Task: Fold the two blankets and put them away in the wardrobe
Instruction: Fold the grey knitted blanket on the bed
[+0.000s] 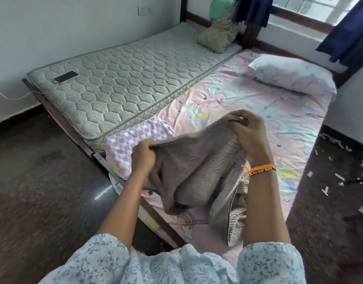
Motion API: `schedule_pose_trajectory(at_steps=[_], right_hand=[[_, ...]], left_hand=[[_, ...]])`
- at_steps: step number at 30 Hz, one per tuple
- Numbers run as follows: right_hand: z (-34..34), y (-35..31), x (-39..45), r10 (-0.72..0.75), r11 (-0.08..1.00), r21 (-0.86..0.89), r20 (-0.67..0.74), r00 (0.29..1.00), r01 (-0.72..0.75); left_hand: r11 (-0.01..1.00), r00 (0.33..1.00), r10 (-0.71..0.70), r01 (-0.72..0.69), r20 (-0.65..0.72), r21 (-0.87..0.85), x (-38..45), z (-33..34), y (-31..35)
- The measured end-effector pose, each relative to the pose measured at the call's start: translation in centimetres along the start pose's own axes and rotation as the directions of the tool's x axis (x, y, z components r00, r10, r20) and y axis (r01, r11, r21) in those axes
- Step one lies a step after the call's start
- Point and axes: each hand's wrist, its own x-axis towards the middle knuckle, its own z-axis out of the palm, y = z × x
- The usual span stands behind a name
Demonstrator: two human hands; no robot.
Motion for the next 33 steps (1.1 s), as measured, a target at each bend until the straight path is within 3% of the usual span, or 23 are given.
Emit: schedule_pose_trajectory(at_steps=[2, 4, 5, 7, 9, 11, 14, 18, 20, 22, 24, 26, 30, 33], right_hand=[[0.4, -0.2, -0.2, 0.074, 0.996, -0.066, 0.207, 0.975, -0.061], [1.7, -0.7, -0.5, 0.12, 0.988, -0.143, 0.436, 0.892, -0.062], [2.5, -0.8, -0.5, 0.096, 0.98, -0.198, 0.485, 0.869, 0.002], [3.7, -1.0, -0.1, 0.012, 0.946, -0.295, 0.435, 0.9, 0.13], [3.5, -0.9, 0.6, -0.036, 0.938, -0.321, 0.289, 0.957, 0.132], [2.3, -0.7, 1.2, -0.065, 0.969, -0.223, 0.2, 0.978, 0.11], [0.8, -0.9, 1.5, -0.063, 0.996, -0.054, 0.203, 0.977, 0.076], [1.1, -0.8, 1.9, -0.064, 0.991, -0.105, 0.201, 0.977, 0.086], [1.5, -0.7, 2.0, -0.048, 0.982, -0.171, 0.153, 0.987, 0.074], [1.9, -1.1, 1.8, -0.002, 0.968, -0.247, 0.177, 0.984, 0.046], [2.6, -1.8, 1.2, -0.008, 0.972, -0.22, 0.343, 0.939, 0.088], [3.2, -2.5, 0.8, -0.05, 0.978, -0.158, 0.462, 0.886, 0.137], [2.3, -2.3, 0.6, -0.049, 0.986, -0.122, 0.457, 0.888, 0.117], [1.5, -1.4, 0.2, -0.003, 0.949, -0.276, 0.474, 0.88, 0.152]], left_hand=[[0.992, 0.995, 0.098, -0.097, 0.008, -0.079, 0.4, -0.9, 2.6], [0.937, 0.943, 0.327, -0.314, 0.066, -0.154, 0.1, -1.3, 5.9], [0.896, 0.898, 0.429, -0.411, 0.093, -0.168, -0.4, -1.4, 7.4], [0.851, 0.854, 0.512, -0.489, 0.094, -0.189, -0.9, -1.4, 9.2], [0.88, 0.89, 0.446, -0.416, 0.099, -0.23, -0.7, -1.9, 9.3], [0.926, 0.923, 0.346, -0.306, 0.171, -0.221, 0.2, -2.1, 7.7], [0.963, 0.969, 0.188, -0.151, 0.157, -0.223, 1.0, -2.3, 5.3], [0.901, 0.995, 0.042, 0.003, 0.096, -0.433, 1.0, -2.2, 5.5], [0.868, 0.996, 0.047, -0.004, 0.073, -0.497, 0.9, -2.5, 6.4], [0.833, 0.973, 0.145, -0.024, 0.177, -0.553, 0.3, -3.0, 7.6], [0.818, 0.876, 0.328, -0.076, 0.354, -0.57, -0.2, -3.0, 8.5], [0.842, 0.771, 0.403, -0.102, 0.493, -0.53, -0.7, -2.7, 9.2], [0.944, 0.88, 0.294, -0.207, 0.373, -0.256, -0.5, -2.7, 9.4], [0.955, 0.932, 0.263, -0.214, 0.251, -0.205, -0.4, -2.8, 9.6]])
